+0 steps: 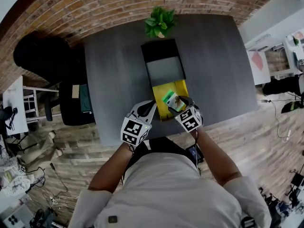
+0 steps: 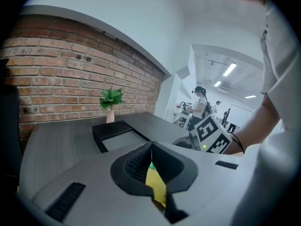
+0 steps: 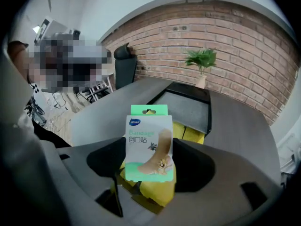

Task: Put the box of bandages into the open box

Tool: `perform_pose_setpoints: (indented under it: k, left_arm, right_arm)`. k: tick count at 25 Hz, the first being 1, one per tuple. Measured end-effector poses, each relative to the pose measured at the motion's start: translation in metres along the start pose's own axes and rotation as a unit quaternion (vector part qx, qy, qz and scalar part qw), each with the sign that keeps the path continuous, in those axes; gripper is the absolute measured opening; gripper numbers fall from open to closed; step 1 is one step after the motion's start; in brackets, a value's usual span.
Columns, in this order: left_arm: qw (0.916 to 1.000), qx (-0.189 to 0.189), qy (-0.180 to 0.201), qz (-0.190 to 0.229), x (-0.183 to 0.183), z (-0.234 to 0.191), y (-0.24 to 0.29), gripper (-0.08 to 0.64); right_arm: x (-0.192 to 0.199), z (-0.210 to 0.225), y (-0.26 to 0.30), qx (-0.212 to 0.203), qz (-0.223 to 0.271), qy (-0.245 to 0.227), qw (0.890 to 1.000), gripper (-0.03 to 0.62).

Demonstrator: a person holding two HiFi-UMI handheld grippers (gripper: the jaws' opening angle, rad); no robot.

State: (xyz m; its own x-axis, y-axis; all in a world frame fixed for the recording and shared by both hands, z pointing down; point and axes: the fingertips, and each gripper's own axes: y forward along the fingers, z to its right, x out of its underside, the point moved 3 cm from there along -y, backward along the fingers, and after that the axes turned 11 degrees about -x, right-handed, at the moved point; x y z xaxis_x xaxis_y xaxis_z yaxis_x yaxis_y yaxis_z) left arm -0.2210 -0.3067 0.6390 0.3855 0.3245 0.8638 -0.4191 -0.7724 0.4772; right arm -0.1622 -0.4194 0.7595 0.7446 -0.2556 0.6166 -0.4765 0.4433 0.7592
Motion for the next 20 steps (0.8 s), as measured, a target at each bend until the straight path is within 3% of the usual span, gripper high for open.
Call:
perform_pose_setpoints:
  k: [12, 20]
  left_arm:
    - [0.9995, -0.002, -0.012, -0.028, 0.027, 0.000, 0.012, 0.018]
    - [0.9994, -0.004, -0.014, -0.030, 0.032, -0.004, 0.008, 0.018]
  right_arm:
    - [0.035, 0.015, 0.053, -0.009, -0.071, -0.006, 0.997, 0.308]
    - [0.039, 0.019, 0.061, -0.001, -0.074, -0.005, 0.997, 0.308]
